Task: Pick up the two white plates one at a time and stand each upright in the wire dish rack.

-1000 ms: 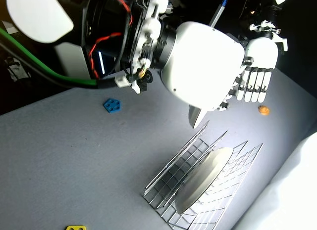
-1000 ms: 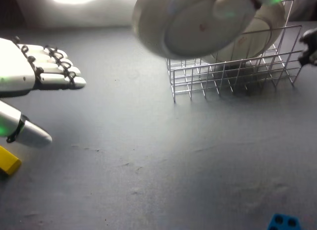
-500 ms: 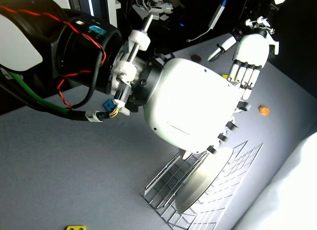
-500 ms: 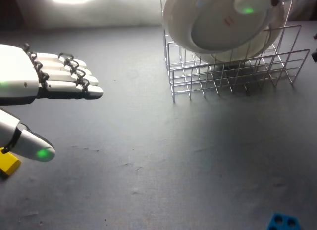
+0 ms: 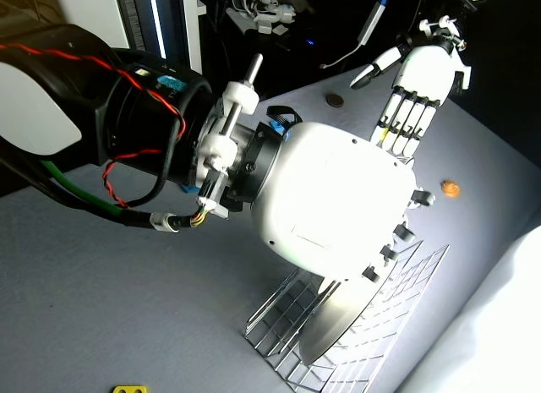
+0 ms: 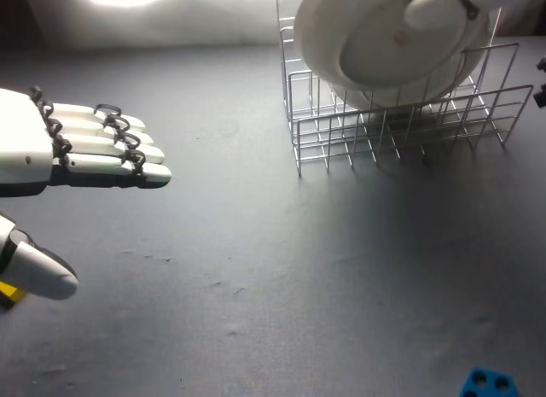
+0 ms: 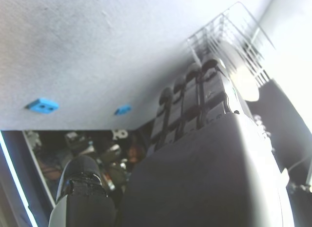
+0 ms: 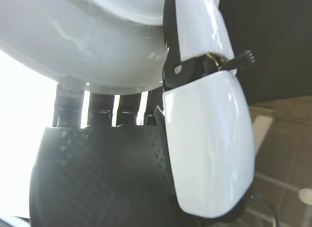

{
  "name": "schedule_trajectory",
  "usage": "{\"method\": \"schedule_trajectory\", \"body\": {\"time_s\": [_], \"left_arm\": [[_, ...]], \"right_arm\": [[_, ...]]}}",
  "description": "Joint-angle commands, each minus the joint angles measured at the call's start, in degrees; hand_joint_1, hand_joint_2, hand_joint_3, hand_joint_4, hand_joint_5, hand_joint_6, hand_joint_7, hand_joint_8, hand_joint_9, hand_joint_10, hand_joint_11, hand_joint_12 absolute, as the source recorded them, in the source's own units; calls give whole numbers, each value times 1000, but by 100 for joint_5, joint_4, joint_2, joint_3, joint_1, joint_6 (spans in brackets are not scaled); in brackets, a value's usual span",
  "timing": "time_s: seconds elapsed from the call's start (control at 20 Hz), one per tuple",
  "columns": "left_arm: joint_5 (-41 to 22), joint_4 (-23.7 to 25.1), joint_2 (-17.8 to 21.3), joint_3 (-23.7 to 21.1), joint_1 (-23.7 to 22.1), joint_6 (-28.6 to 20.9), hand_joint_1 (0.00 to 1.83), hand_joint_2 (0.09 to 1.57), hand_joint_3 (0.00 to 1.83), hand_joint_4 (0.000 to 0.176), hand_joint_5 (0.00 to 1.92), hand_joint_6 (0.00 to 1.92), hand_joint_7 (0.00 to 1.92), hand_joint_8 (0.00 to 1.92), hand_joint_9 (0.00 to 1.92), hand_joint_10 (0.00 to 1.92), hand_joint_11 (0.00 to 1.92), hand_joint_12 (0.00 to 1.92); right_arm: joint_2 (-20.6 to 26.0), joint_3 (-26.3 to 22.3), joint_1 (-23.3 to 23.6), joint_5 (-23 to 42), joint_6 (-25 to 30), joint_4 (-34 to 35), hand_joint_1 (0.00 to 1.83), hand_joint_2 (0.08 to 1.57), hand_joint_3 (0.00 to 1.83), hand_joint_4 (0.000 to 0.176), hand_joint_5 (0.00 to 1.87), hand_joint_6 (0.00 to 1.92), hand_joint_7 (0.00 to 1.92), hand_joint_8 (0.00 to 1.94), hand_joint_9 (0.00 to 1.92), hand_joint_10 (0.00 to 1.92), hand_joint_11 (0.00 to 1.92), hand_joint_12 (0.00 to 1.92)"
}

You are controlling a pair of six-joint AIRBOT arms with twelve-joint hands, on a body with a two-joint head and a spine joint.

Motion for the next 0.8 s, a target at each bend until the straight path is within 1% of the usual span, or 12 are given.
{"method": "schedule_trajectory", "body": {"time_s": [0.0, 0.05, 0.15, 0.2, 0.3, 0.45, 0.55, 0.6, 0.7, 0.75], "left_arm": [[-255, -325, 47, -40, -76, 22, 0, 1040, 0, 0, 0, 0, 0, 0, 0, 0, 0, 0], [-229, -317, 61, -84, -90, 84, 0, 1043, 1, 0, 0, 0, 0, 0, 0, 0, 0, 0], [-181, -312, 74, -145, -134, 164, 0, 1043, 1, 0, 0, 0, 0, 0, 0, 0, 0, 0], [-183, -298, 78, -166, -144, 161, 0, 1046, 3, 0, 0, 0, 0, 0, 0, 0, 0, 0], [-171, -178, 57, -174, -158, 101, 0, 1050, 4, 0, 0, 0, 0, 0, 0, 0, 0, 0], [-157, -79, 18, -151, -149, -6, 0, 1041, 0, 0, 0, 0, 0, 0, 0, 0, 0, 0], [-130, -17, -5, -144, -147, -46, 0, 1047, 3, 0, 0, 0, 0, 0, 0, 0, 0, 0], [-110, 46, -19, -144, -148, -88, 0, 1048, 3, 0, 0, 0, 0, 0, 0, 0, 0, 0], [-109, 126, -49, -131, -144, -183, 0, 1051, 4, 0, 0, 0, 0, 0, 0, 0, 0, 0], [-109, 154, -56, -127, -143, -218, 0, 1045, 1, 0, 0, 0, 0, 0, 0, 0, 0, 0]], "right_arm": [[22, 48, 27, 878, 143, 4, 1392, 1057, 3, 0, 1036, 902, 1113, 747, 1032, 940, 912, 992], [8, 73, 1, 924, 227, -198, 1390, 1059, 3, 0, 1033, 915, 1103, 749, 1026, 954, 914, 998], [-15, 156, -65, 1091, 630, -744, 1392, 1055, 0, 0, 1048, 883, 1119, 744, 1035, 932, 917, 1001], [-39, 233, -108, 1330, 967, -1192, 1391, 1056, 1, 0, 1040, 902, 1117, 740, 1035, 932, 913, 1000], [-63, 317, -167, 1516, 1358, -1537, 1391, 1056, 1, 0, 1040, 899, 1114, 741, 1033, 942, 911, 1000], [-133, 443, -195, 1517, 1830, -1966, 1392, 1055, 0, 0, 1041, 883, 1119, 728, 1041, 954, 912, 1024], [-173, 507, -219, 1516, 1849, -1986, 1393, 1052, 0, 0, 1050, 877, 1134, 698, 1043, 941, 923, 1021], [-188, 524, -227, 1508, 1849, -2000, 1391, 1058, 1, 0, 1028, 908, 1120, 713, 1038, 960, 914, 1021], [-213, 529, -232, 1445, 1850, -2001, 1393, 1051, 0, 0, 1054, 866, 1143, 691, 1038, 944, 931, 1019], [-227, 529, -237, 1411, 1850, -2001, 1391, 1056, 1, 0, 1045, 882, 1126, 719, 1021, 967, 916, 1038]]}}
